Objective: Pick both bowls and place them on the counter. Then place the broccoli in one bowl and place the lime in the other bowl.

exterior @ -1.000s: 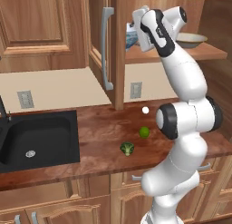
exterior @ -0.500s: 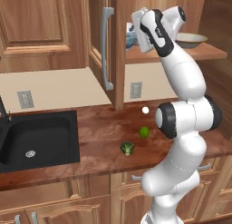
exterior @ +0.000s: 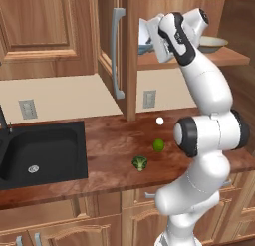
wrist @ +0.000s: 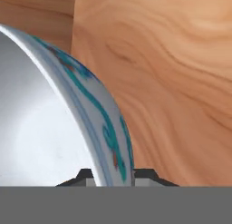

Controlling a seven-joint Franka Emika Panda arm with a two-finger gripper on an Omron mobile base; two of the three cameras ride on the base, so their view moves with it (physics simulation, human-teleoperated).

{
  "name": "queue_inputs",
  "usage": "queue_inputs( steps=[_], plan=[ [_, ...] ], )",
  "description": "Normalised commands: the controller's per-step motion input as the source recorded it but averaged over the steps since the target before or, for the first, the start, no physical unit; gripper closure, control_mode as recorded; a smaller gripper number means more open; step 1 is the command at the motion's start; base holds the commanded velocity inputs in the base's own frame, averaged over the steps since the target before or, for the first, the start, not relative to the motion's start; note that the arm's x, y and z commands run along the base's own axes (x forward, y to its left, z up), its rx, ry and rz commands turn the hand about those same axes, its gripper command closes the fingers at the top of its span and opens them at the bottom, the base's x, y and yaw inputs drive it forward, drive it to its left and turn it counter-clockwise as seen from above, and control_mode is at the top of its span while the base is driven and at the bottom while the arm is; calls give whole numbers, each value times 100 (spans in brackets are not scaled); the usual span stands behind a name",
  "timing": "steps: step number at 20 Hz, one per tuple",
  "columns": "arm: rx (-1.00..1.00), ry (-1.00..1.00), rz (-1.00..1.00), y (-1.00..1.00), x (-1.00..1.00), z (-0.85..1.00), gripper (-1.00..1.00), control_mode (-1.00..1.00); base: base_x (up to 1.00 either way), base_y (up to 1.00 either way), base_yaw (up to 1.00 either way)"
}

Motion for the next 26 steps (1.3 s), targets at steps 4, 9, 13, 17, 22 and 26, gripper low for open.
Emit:
queue_inputs(
  steps=[4,9,13,17,22,26],
  plan=[
    [0,16,0,-12,-49,-1,100,-100,0,0,0],
    [0,19,0,-19,-61,3,100,-100,0,0,0],
    [4,13,-1,-26,-70,7,100,-100,0,0,0],
    [6,9,-1,-16,-74,9,100,-100,0,0,0],
    [8,6,-1,-6,-74,7,100,-100,0,0,0],
    [3,1,-1,-9,-80,1,100,-100,0,0,0]
  ],
)
